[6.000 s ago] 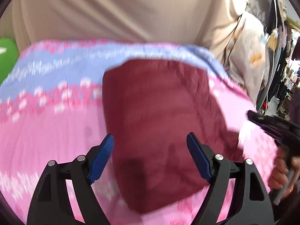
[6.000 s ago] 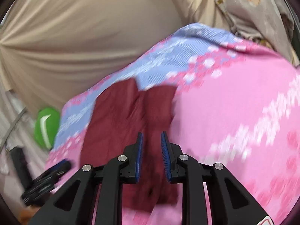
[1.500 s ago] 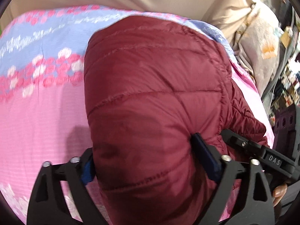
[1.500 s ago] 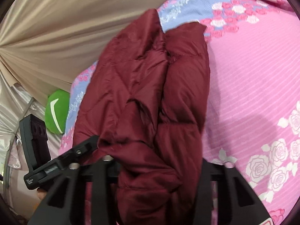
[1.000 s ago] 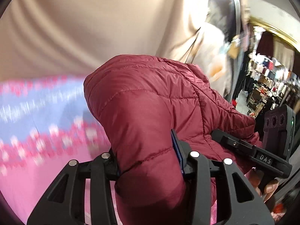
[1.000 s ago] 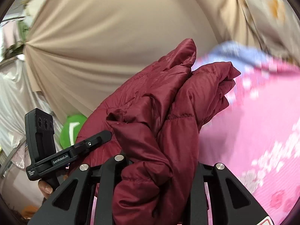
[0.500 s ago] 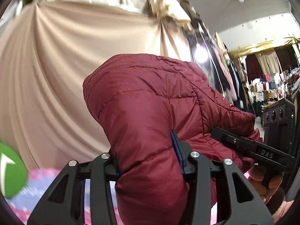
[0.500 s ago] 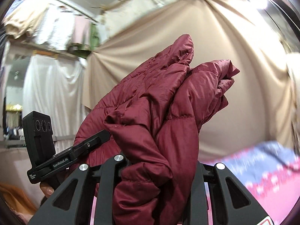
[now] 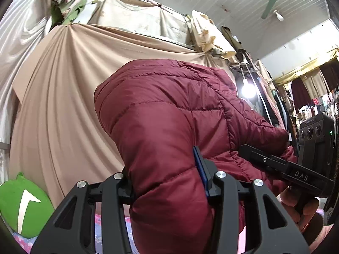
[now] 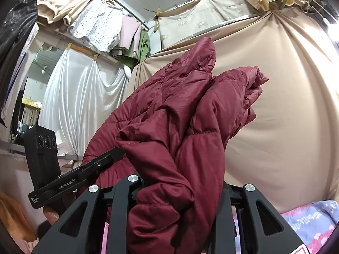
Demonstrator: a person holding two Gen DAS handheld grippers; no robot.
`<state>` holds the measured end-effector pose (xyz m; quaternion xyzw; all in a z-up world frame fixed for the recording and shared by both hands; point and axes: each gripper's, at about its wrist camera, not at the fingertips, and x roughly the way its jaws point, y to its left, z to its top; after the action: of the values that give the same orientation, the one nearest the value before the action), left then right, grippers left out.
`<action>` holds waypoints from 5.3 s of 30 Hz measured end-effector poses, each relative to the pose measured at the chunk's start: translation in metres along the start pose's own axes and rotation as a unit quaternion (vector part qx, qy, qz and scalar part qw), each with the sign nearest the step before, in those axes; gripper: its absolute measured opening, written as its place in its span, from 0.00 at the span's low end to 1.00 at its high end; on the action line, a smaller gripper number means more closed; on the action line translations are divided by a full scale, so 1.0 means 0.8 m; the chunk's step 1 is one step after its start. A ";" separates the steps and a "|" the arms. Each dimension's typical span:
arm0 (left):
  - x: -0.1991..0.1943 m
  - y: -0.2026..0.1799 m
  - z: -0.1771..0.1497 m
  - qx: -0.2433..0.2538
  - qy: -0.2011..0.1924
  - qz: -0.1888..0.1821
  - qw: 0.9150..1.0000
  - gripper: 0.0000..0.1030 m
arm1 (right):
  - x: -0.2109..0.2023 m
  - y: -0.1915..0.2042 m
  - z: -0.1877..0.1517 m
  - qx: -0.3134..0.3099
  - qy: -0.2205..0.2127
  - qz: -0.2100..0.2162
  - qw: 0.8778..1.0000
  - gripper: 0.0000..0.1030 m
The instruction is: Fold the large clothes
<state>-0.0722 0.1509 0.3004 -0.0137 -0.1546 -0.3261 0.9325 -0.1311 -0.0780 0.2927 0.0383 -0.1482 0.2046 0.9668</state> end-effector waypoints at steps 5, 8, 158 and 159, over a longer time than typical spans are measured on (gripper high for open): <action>0.031 0.041 -0.029 -0.019 0.027 0.015 0.999 0.42 | 0.047 -0.017 -0.025 0.009 0.032 -0.012 0.999 0.26; 0.062 0.065 -0.062 -0.040 0.055 0.015 0.998 0.42 | 0.081 -0.043 -0.057 0.035 0.065 -0.019 0.997 0.27; 0.042 -0.059 -0.463 -0.051 0.473 0.288 0.831 0.90 | -0.012 -0.077 -0.468 0.039 0.430 -0.315 0.845 0.69; 0.042 -0.059 -0.463 -0.051 0.475 0.288 0.830 0.91 | -0.012 -0.079 -0.469 0.043 0.434 -0.314 0.844 0.69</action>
<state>0.0274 0.0465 -0.0460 0.0512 0.3348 -0.0169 0.9407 -0.0120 -0.0887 -0.0690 0.0315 0.3150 -0.1077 0.9424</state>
